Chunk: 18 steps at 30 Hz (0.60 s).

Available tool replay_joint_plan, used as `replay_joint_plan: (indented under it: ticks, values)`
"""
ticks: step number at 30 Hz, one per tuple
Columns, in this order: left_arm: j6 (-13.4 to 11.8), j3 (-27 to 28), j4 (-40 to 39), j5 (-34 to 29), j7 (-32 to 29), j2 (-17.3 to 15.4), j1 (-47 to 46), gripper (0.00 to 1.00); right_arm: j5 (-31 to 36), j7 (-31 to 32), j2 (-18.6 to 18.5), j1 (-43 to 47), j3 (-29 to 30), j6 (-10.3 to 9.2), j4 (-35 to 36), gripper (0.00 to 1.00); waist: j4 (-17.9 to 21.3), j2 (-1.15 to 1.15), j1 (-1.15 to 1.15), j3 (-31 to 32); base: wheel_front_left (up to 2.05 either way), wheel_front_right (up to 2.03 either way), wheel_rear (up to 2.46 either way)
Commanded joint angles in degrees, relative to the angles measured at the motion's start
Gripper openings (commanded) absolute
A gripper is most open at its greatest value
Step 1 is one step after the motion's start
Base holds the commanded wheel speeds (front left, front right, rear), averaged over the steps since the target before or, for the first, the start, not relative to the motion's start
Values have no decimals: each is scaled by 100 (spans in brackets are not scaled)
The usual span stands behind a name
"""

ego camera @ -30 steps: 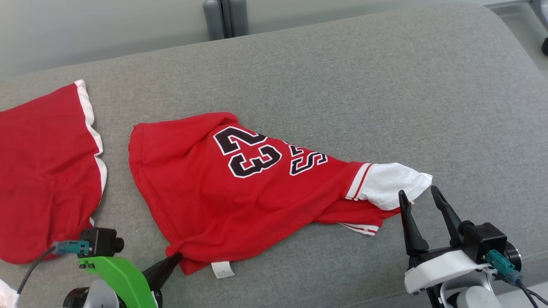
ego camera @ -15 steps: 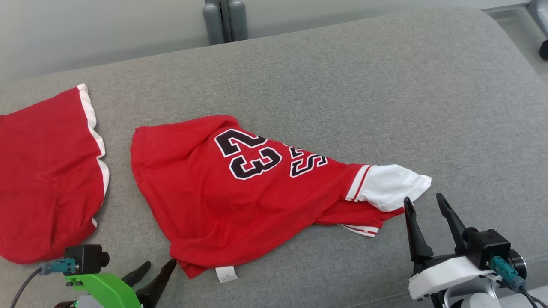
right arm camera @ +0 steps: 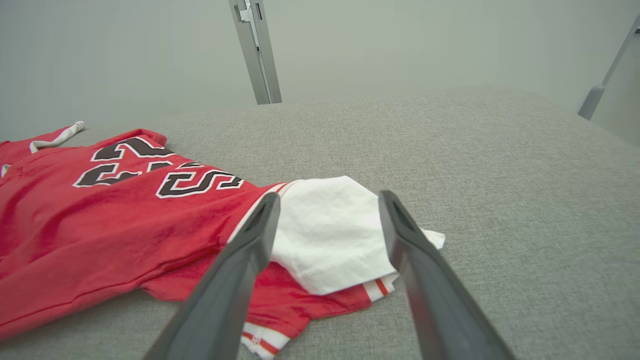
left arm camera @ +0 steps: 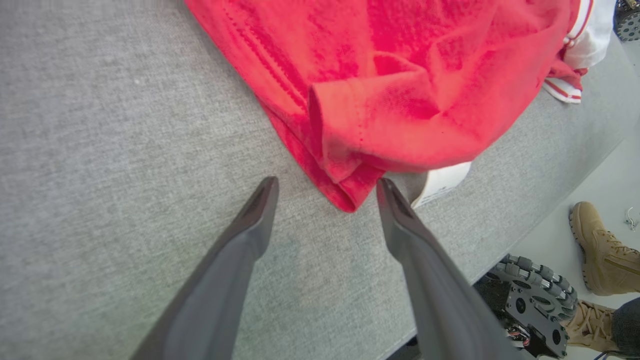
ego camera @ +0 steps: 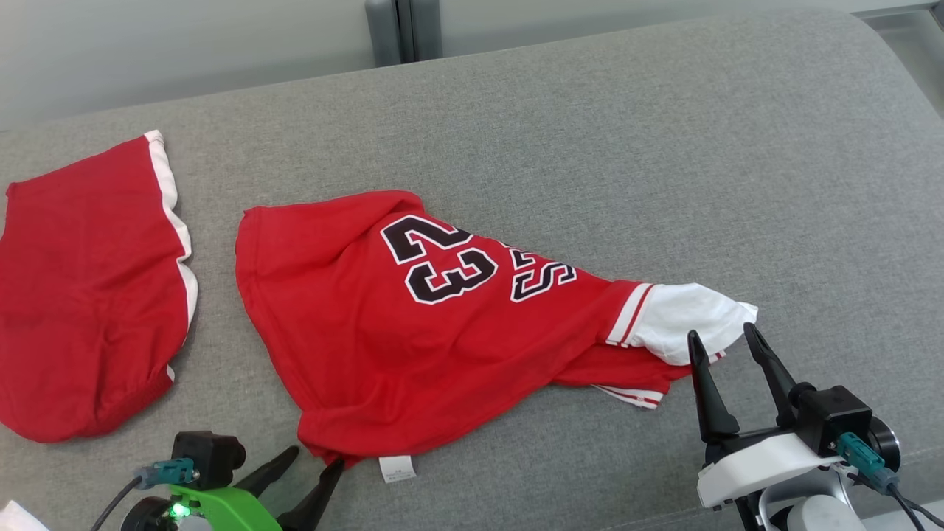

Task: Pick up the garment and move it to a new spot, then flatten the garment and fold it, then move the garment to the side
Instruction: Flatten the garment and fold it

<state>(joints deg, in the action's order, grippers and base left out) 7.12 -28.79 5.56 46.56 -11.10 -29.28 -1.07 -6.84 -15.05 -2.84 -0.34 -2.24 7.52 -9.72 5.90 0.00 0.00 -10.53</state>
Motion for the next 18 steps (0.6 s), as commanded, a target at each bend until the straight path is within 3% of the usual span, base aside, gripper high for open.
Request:
replay_joint_plan:
  ticks: [1,8,9,10,11,14,18]
  values:
    - [37,-83,45,-103,136,-53,-146,100,21,-20,-9,-10,5,-6,20,100,28,0,0,-25,0,0,0]
    - [44,-439,266,-62,596,-116,-389,100,-25,-20,-9,15,19,-6,-10,100,108,0,0,-38,0,0,0]
    - [44,-540,271,8,623,-133,-420,93,-28,-20,-9,14,18,-6,-15,100,118,0,0,-35,0,0,0]
    - [45,-612,276,62,623,-145,-437,50,-33,-20,-9,14,18,-7,-17,100,124,0,0,-32,0,0,0]
    - [44,-696,283,116,637,-165,-474,31,-37,-20,-9,12,19,-6,-17,100,129,0,0,-29,0,0,0]
    - [40,-839,309,153,799,-192,-605,6,-42,-20,-9,25,39,-6,-6,100,120,0,0,-19,0,0,0]
    - [40,-1076,322,201,1013,-205,-755,0,-30,-20,-9,78,54,-6,-11,100,64,0,0,17,0,0,0]
